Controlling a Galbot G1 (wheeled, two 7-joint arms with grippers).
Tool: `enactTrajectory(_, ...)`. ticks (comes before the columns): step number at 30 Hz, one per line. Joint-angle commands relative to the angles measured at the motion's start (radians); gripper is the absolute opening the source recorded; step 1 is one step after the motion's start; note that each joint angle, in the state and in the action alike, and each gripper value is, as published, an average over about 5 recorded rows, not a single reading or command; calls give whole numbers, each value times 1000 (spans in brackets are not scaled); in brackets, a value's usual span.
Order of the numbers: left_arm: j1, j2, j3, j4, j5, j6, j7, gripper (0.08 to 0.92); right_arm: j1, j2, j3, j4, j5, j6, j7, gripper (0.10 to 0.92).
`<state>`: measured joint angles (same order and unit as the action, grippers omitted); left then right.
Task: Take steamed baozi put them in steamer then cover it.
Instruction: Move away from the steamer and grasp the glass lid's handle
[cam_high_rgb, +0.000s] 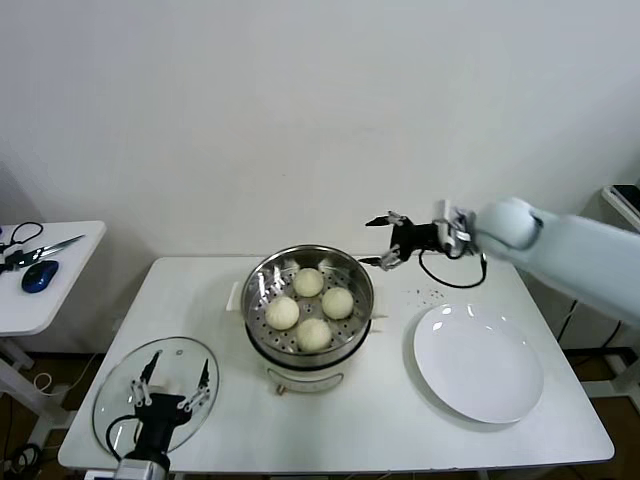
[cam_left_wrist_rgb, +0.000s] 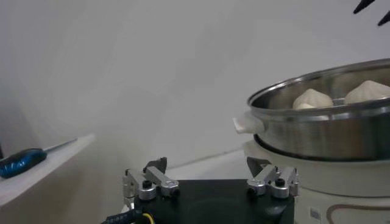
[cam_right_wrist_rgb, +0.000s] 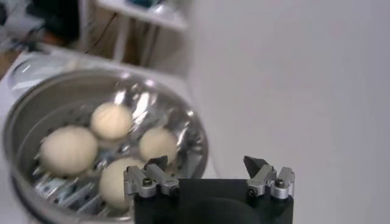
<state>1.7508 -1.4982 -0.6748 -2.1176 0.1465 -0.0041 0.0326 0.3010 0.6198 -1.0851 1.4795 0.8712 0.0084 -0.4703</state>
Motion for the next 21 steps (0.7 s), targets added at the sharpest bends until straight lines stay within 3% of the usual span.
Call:
enactTrajectory(1,-24,-4,-14,-3,151,9,-2,823,-881,-148,925,100,-52,112,182,823)
enactTrajectory(6,-41,1,-30,-6,355,19,-4,823,-1149,-66,1218,130,-99,89,194,823)
enactTrajectory(13,-55,23,-38,-20,938,43,-4,823,-1374,67,1471,155,-164,60,201,823)
enactTrajectory(21,-30,48,-16,48,1439,66,84,823,-1500,229,1623,174,-256,-7,203,823)
